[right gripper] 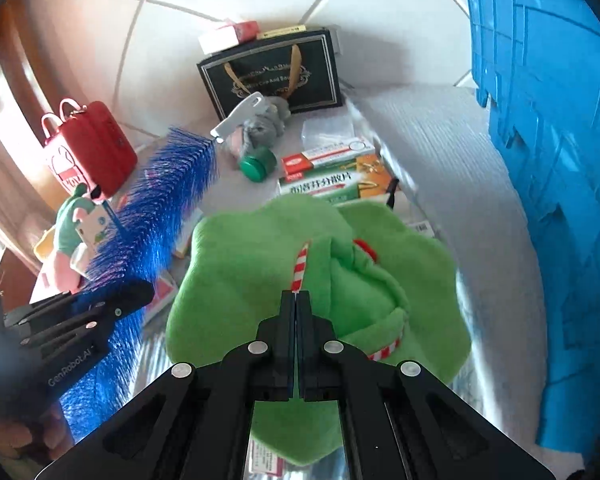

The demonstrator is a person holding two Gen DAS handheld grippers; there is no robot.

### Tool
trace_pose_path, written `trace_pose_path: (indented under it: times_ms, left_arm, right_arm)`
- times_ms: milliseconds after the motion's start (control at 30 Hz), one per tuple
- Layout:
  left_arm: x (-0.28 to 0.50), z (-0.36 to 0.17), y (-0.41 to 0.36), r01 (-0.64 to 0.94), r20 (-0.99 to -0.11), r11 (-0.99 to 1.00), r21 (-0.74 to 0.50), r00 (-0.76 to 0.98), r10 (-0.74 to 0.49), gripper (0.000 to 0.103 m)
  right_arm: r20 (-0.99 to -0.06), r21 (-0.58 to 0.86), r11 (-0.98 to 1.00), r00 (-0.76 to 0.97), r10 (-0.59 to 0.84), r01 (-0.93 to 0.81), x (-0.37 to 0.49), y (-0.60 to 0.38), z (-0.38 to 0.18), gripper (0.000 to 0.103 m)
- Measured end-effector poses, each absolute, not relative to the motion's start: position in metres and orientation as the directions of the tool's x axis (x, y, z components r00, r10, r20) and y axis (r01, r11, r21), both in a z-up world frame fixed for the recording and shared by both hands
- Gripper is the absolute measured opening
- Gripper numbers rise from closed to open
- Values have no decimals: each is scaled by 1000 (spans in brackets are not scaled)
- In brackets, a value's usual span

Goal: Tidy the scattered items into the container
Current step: 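Lift the green hat with right tool while left tool holds the brush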

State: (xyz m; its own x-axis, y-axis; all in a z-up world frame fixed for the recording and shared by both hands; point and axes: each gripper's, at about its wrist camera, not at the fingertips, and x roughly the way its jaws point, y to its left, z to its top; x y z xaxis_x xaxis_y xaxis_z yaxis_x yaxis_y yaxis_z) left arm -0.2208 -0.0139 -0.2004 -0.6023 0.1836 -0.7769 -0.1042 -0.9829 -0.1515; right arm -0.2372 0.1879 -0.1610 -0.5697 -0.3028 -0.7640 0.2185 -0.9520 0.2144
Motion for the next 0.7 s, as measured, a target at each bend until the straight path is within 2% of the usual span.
trace_pose_path:
  times_ms: [200,467,600,667,700]
  left_arm:
    - [-206,-157,-23,-104,-752,-984,-143,-635,176,10]
    - [-187,-154,-37,-104,-756,-985,-135,-633,170,10]
    - [-181,-171,-43,-93,-778,-987,-134,-607,163,10]
    - [-179,-184,-46,-80,-792,-988,-135,-590,156,10]
    - [-178,-190,-47,-74,-798,-988,-139,-581,156,10]
  right_arm:
    - [-725,231,-943,-604,-330,239,-223,176,-129,1]
    - [-709,234,-943,-623,-331,235,-211,164,-117,1]
    - [-760,186,-967,-599,-253,173,-210,164,-134,4]
    - [-779,195,-964,-569,-264,179,-204,164,-146,20]
    - [-787,188,-965,-560,-260,184,-201,163,-152,41]
